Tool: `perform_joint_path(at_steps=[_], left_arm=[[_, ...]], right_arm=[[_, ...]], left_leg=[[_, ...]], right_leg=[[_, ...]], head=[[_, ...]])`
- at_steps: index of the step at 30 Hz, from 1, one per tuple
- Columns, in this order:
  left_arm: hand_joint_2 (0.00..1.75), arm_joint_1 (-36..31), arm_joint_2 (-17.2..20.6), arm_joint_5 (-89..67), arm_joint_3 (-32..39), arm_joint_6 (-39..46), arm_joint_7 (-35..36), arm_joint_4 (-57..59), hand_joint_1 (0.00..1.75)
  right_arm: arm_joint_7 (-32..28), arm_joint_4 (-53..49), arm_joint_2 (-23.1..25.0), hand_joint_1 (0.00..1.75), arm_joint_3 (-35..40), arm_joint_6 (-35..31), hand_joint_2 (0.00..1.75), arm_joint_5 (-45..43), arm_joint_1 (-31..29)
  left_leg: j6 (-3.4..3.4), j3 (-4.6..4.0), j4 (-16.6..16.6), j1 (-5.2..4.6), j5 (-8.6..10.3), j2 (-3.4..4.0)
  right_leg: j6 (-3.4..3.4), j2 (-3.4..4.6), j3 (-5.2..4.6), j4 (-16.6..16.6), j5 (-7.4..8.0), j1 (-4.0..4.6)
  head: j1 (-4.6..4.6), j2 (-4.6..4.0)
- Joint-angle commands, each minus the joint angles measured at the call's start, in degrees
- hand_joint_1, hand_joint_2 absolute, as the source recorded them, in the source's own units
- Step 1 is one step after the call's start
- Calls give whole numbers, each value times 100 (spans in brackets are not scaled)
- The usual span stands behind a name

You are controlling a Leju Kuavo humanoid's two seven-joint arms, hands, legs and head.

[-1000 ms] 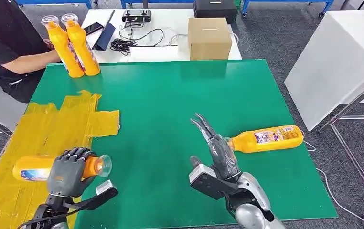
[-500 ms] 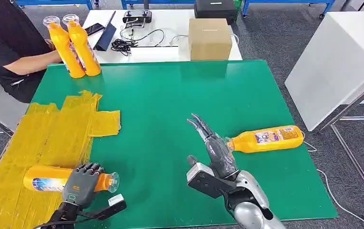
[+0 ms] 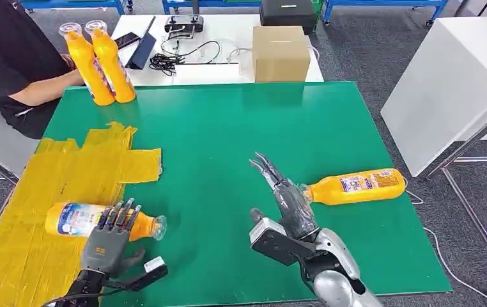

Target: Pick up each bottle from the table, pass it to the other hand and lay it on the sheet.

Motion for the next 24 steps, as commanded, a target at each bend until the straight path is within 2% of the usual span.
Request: perform_joint_path(at_steps=[1, 10, 12, 14, 16, 17, 18, 19, 24], left_arm=[[0, -38, 17, -9, -121, -55, 14, 431, 0], [0, 150, -210, 926, 275, 622, -775, -125, 0], [0, 186, -394, 1483, 440, 1073, -1197, -309, 0], [0, 250, -784, 3068, 722, 1339, -2134, -775, 0], [0, 349, -1444, 5765, 1147, 913, -3971, -1564, 0], [0, 374, -1741, 6481, 1274, 457, -4202, -1926, 0], [0, 393, -1854, 6753, 1252, 218, -4102, -2150, 0], [0, 430, -1981, 7255, 1248, -108, -4125, -2371, 0], [0, 559, -2338, 9145, 912, -1182, -3837, -2974, 0]], right_arm=[[18, 250, 25, 0, -26, 7, 0, -18, -154], [18, 228, -67, 0, -24, -46, 0, -18, -58], [22, 207, -117, 0, -12, -60, 0, -17, -24], [-12, 101, -220, 0, -77, -192, 0, 81, 167], [-4, -38, -374, 0, -127, -354, 0, 369, 394], [40, -108, -447, 0, -188, -421, 0, 470, 518], [100, -141, -488, 0, -260, -469, 0, 560, 604], [228, -164, -534, 0, -347, -506, 175, 740, 694], [695, 20, -1119, 0, -1180, -387, 175, 1127, 1027]], left_leg=[[-5, 6, -7, 2, -1, 12], [-8, -2, -3, 8, -4, 14], [-6, -6, 0, 8, -4, 8], [-5, -11, 1, 7, -4, 6], [-1, -17, 4, 6, -4, -4], [1, -25, 12, 7, -6, -19], [3, -36, 16, 7, -2, -29], [3, -34, 18, 8, -6, -28], [4, -33, 13, -4, -6, -15]], right_leg=[[-1, 9, 4, -8, 2, 2], [0, 9, -3, -10, 2, 7], [1, 1, -5, -9, 0, 8], [2, 0, -11, -8, 0, 7], [5, -10, -11, -8, -2, 6], [8, -26, -11, -6, -7, 7], [7, -33, -24, -1, -7, 6], [8, -33, -20, -2, -9, 7], [8, -17, -23, -6, -4, -3]], head=[[0, 0], [0, 0], [0, 0], [0, 0], [-2, 0], [0, 0], [0, 0], [-2, 0], [0, 0]])
